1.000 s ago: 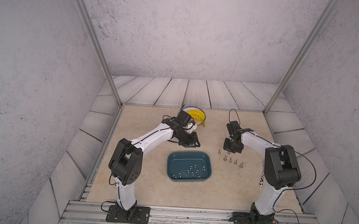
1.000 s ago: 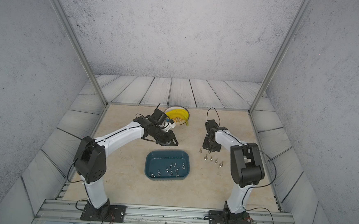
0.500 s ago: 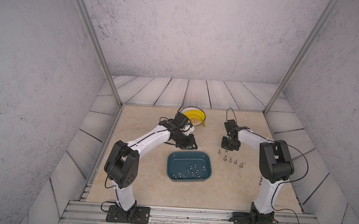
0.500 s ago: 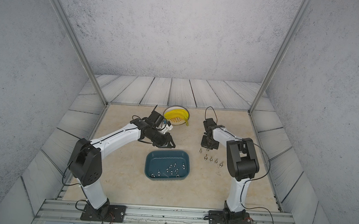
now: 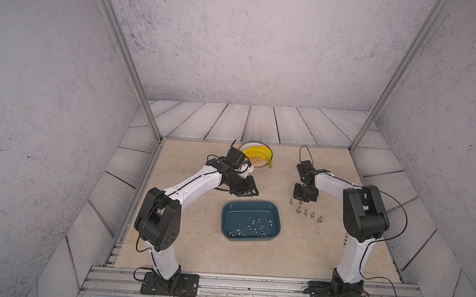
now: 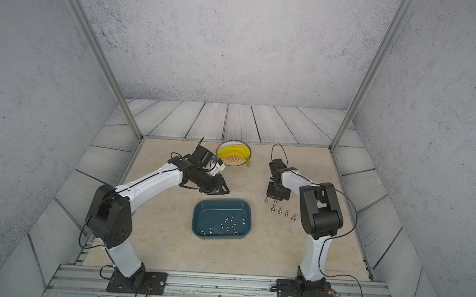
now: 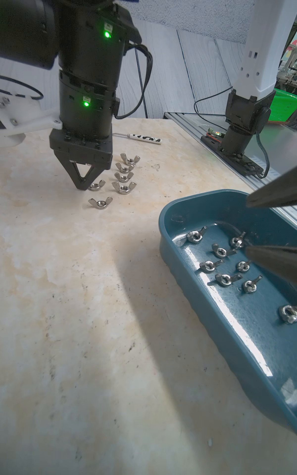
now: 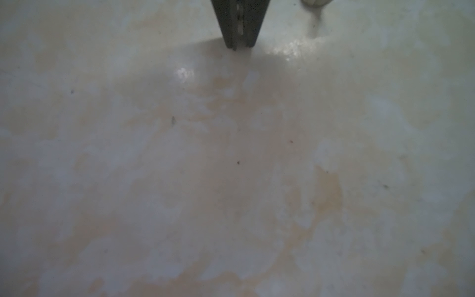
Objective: Take out the wing nut from the storage box
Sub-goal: Place the wing nut at the center of the board, then pick up the wing nut from the storage box.
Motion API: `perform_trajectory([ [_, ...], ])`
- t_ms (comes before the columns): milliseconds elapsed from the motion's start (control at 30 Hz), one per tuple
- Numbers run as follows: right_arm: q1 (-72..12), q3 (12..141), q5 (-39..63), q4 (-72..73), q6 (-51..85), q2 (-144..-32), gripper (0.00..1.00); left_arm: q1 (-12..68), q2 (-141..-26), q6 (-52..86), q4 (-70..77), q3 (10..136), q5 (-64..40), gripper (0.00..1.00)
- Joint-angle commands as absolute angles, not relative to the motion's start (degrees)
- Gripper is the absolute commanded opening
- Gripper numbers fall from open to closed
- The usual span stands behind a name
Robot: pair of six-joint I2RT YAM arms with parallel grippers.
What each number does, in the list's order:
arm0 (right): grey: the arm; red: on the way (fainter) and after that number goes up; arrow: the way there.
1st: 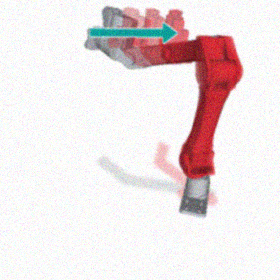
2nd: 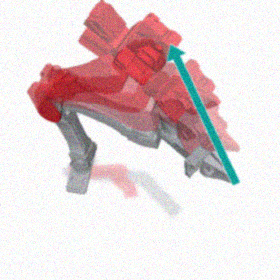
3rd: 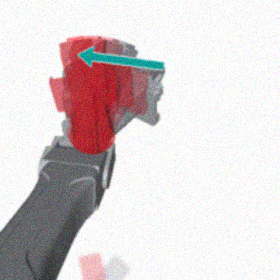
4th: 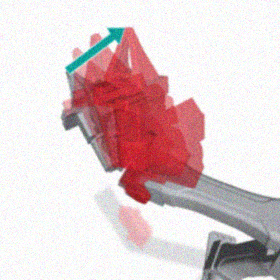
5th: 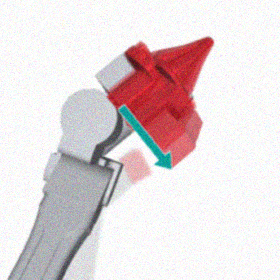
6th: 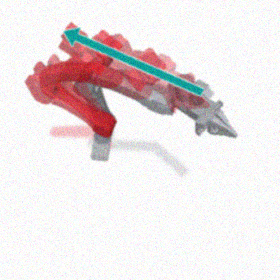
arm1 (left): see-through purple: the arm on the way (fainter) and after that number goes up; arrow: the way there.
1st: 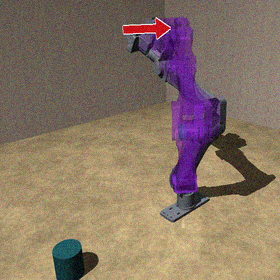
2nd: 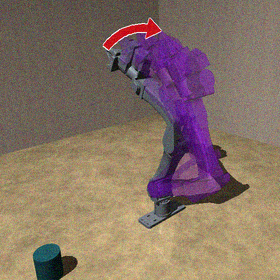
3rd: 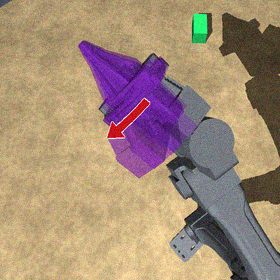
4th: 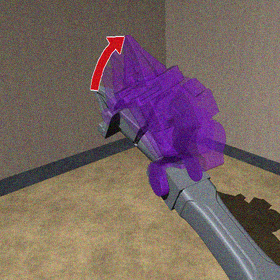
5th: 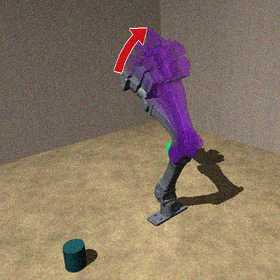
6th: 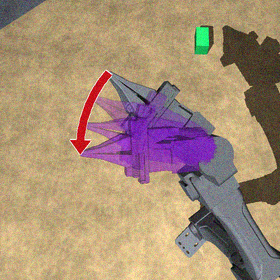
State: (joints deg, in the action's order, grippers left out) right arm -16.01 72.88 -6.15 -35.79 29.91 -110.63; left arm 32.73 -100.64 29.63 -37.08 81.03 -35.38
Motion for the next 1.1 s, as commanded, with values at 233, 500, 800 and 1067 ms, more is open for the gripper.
perform_trajectory([
  [233,-17.8,69.6,-10.7,-36.9,30.6,-108.5,0.17,32.4,-98.7,28.4,-37.3,78.6,-34.6,0.32],
  [500,-18.1,71.4,-12.2,-38.9,29.9,-102.1,0.22,31.9,-97.4,28.3,-37.5,78.0,-33.8,0.33],
  [800,-32.2,80.1,-8.6,-48.4,25.0,-95.6,0.22,20.4,-93.3,31.8,-34.3,71.0,-35.9,0.33],
  [1067,-44.2,78.7,-2.4,-49.5,31.0,-96.4,0.18,10.9,-87.3,33.7,-34.9,62.6,-32.2,0.32],
])
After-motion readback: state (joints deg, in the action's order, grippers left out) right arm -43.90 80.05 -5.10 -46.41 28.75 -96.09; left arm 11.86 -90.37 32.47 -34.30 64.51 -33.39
